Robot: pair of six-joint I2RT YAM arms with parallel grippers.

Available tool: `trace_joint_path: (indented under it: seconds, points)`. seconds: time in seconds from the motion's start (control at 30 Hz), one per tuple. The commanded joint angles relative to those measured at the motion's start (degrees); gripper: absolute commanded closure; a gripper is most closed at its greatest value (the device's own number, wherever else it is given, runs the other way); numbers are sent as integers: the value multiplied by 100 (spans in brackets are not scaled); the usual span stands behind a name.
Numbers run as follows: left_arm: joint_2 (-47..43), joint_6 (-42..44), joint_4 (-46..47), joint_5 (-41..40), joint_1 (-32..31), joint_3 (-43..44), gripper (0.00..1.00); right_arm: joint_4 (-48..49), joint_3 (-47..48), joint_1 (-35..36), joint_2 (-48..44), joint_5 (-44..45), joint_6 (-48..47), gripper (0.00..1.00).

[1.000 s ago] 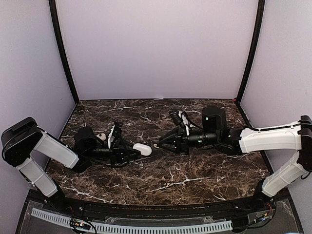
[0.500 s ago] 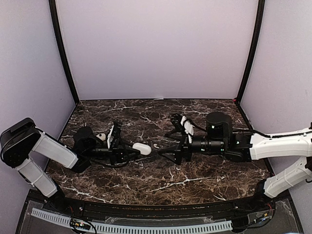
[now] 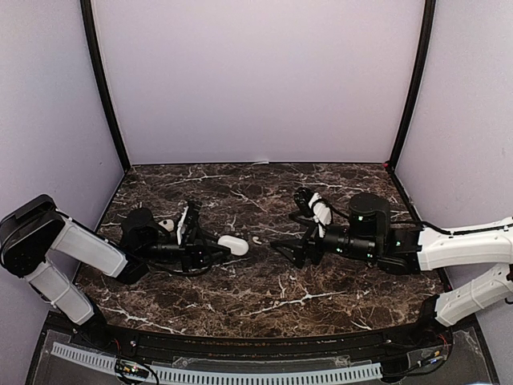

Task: Insert the wireless bluetooth earbuds into the charging case
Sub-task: Place the charging case with the earbuds at the center of the board.

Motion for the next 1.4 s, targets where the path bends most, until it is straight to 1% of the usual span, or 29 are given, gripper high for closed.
trace_joint_path:
  seconds: [0.0,0.1,0.17,0.27,0.37,0.53,0.63,0.73,0.8,1.13,1.23,1.37]
  points:
    - [-137,95,43,13,28,-32,100,143,58,27,-39,-273,-55,9]
    - [-137,118,-31,0,29,-9,100,-147,217,26,49,-578,-175,20]
    - [-137,156,-153,-15,29,30,100,-213,237,25,98,-536,-189,23]
    - [-72,200,-310,-97,29,81,100,-153,158,17,97,-339,-55,23]
    - [21,138,-452,-101,29,135,100,-147,112,8,82,-353,36,23]
    - [115,-317,-415,-608,57,84,99,-183,33,-28,100,-358,117,23]
    - [-21,-638,-648,-849,185,-1,99,-155,-57,-97,117,-241,244,24]
    - [-492,-835,-974,-1297,345,-349,99,-129,-130,-211,170,-126,369,24]
    - [-907,-979,-1426,-1727,446,-561,99,-56,-188,-300,223,-42,480,24]
    - [-3388,-1694,-5025,-3360,1733,-951,100,175,-7,-949,710,229,760,23]
    - [-3856,-1869,-5548,-3393,2269,-997,100,249,147,-1036,885,258,751,22]
    - [-4062,-2166,-5940,-3358,2724,-983,100,563,267,-1099,1026,278,759,22]
